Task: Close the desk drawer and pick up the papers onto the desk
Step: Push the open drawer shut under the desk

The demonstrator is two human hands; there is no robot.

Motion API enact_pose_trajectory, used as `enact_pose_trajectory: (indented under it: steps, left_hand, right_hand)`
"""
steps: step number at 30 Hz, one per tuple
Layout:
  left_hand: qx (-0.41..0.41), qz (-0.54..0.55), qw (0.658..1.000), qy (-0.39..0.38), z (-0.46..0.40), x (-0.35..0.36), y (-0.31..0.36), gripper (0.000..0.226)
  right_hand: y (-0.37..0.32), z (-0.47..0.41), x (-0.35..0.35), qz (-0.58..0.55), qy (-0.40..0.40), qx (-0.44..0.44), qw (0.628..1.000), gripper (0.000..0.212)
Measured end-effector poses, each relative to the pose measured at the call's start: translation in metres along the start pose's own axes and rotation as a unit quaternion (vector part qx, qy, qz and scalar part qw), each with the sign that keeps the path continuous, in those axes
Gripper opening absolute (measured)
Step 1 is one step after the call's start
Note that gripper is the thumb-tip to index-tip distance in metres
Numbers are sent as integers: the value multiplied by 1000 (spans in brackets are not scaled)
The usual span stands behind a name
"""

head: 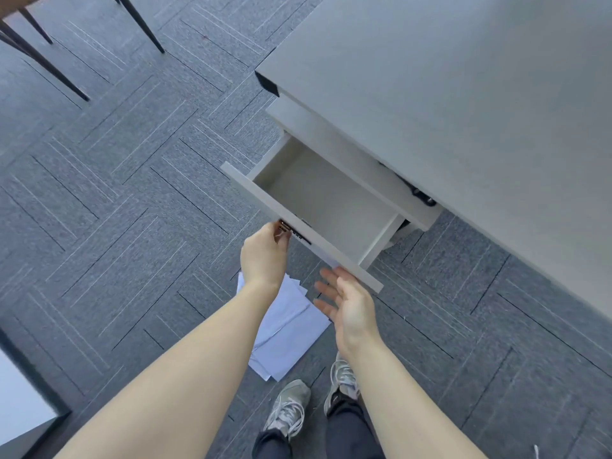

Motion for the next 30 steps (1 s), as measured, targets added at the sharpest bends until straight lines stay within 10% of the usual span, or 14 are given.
enact_pose_trajectory:
  steps: [22,30]
  left_hand:
    - [203,-162,966,15,-60,56,110,34]
    - [106,-7,990,-91,-75,61,93,43]
  right_hand:
    - [-104,-70,-20,45,-5,-57,997,28]
    - [-104,-69,-16,27,15,-42,999,24]
Point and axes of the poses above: each hand's wrist, its own z-axis away from the middle knuckle, its own x-axis out of the palm, y = z × x, the point moved 6 cm from there along -z, towards the middle knuckle, and after that the axes turned 6 degrees about y, right-handed, at the moved point
